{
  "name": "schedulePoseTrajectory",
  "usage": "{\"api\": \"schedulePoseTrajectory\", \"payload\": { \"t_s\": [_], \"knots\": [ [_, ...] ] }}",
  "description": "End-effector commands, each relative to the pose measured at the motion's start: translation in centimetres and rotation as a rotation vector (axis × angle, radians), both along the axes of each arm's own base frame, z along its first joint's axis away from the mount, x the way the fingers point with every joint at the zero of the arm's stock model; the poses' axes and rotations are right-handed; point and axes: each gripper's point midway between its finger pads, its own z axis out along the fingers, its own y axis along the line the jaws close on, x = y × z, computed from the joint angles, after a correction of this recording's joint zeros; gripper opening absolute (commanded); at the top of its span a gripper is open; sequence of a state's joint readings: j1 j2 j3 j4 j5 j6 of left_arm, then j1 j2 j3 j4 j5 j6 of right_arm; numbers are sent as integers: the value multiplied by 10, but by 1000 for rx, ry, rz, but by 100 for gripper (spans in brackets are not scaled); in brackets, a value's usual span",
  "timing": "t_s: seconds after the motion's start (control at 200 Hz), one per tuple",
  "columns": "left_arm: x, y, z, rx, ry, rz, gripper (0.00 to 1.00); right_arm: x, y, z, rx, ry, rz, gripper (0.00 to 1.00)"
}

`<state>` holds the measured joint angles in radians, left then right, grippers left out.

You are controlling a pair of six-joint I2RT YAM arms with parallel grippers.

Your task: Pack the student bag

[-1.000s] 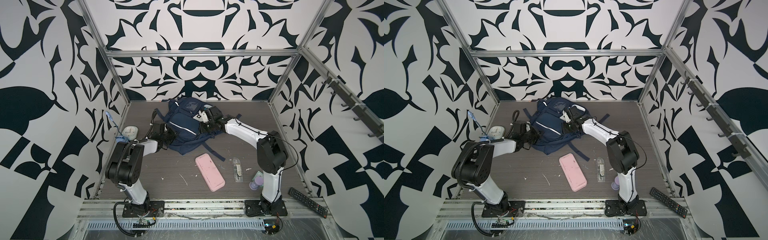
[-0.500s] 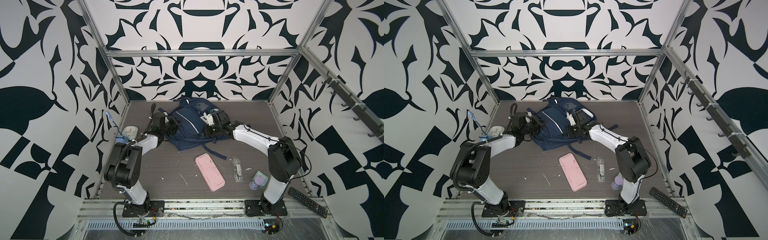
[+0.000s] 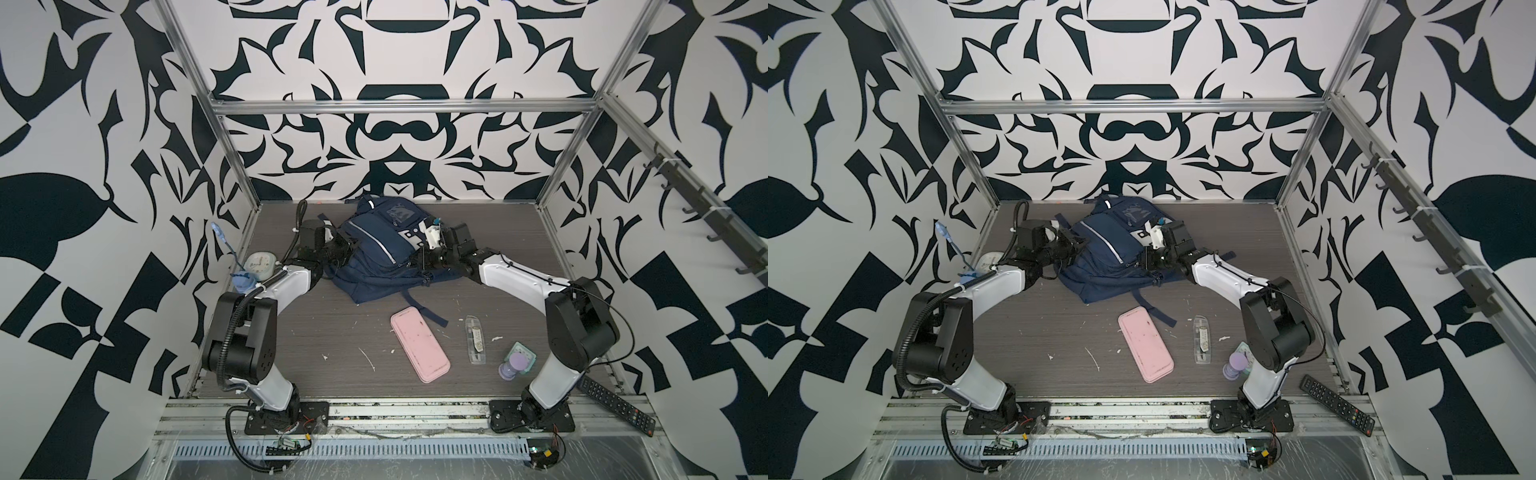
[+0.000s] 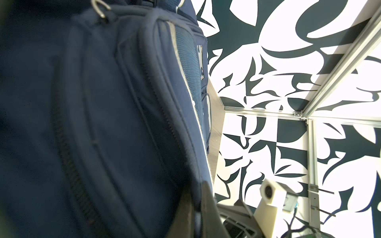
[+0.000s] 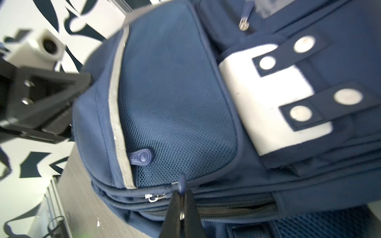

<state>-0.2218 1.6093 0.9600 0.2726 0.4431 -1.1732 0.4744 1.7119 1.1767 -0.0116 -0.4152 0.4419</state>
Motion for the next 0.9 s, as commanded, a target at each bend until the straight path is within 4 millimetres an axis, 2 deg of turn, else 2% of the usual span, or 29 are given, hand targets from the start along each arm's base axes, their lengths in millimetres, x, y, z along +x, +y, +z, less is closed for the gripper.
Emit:
{"api": "schedulePoseTrajectory", "payload": {
  "t_s": [0.0,0.115,0.235,0.38,0.535,0.685,0.805,0.895],
  "knots": [
    [-12,-8,26,-6,-68,-79,11,17,4,64,114,-154,-11,0],
    [-21,-12,15,-3,-44,-97,27,23,8,75,129,-165,-7,0],
    [-29,-22,13,11,-43,-134,45,24,11,80,144,-165,-2,0],
    [-40,-45,7,40,-28,-207,53,25,12,84,152,-169,-3,0],
    [-51,-64,-3,48,-5,-253,54,25,11,84,146,-169,-1,0],
    [-50,-83,-1,43,-12,-290,54,23,11,81,146,-163,1,0],
    [-41,-90,9,28,-39,-294,48,19,11,78,145,-159,3,0],
    [-34,-94,20,14,-61,-292,39,13,12,73,141,-156,7,0]
  ]
}}
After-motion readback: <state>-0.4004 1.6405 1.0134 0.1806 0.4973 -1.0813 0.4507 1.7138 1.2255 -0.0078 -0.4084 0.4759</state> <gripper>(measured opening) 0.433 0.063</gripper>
